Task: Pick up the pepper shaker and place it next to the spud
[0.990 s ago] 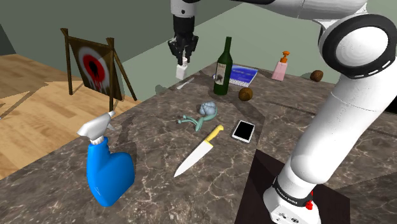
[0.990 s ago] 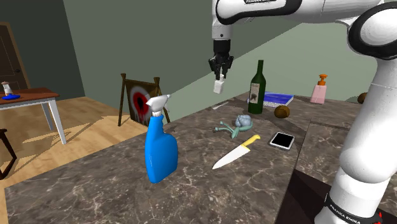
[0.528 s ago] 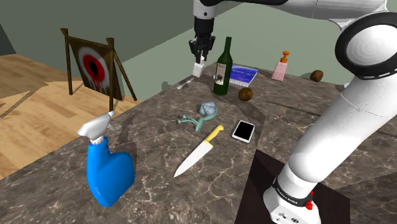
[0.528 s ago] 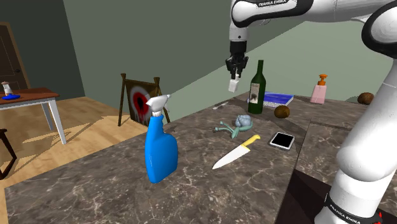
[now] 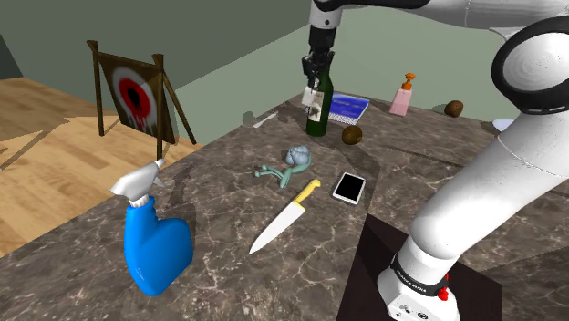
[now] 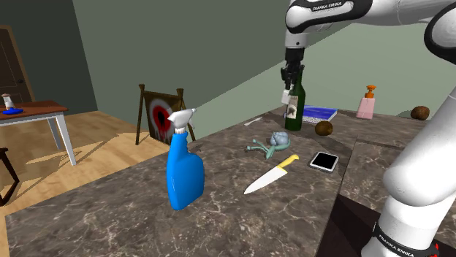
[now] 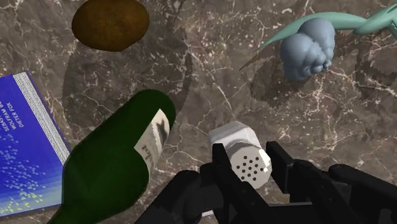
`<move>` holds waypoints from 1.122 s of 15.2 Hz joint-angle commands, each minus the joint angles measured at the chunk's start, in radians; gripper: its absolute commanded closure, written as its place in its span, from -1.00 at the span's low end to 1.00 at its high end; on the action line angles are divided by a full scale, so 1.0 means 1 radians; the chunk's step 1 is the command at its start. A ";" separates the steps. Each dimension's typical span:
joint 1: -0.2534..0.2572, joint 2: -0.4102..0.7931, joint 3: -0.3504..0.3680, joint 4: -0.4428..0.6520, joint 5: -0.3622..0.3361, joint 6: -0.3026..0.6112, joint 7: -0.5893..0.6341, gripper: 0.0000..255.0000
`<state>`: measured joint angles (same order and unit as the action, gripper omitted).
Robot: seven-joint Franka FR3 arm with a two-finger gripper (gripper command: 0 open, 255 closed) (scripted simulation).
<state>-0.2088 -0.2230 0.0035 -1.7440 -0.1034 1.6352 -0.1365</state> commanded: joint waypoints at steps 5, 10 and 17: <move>-0.057 0.001 -0.096 0.000 -0.002 0.017 -0.153 1.00; -0.093 0.017 -0.156 0.003 -0.001 0.039 -0.247 1.00; -0.094 -0.005 -0.157 -0.116 -0.006 0.135 -0.238 1.00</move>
<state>-0.3024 -0.2239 -0.1525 -1.8415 -0.1081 1.7555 -0.3740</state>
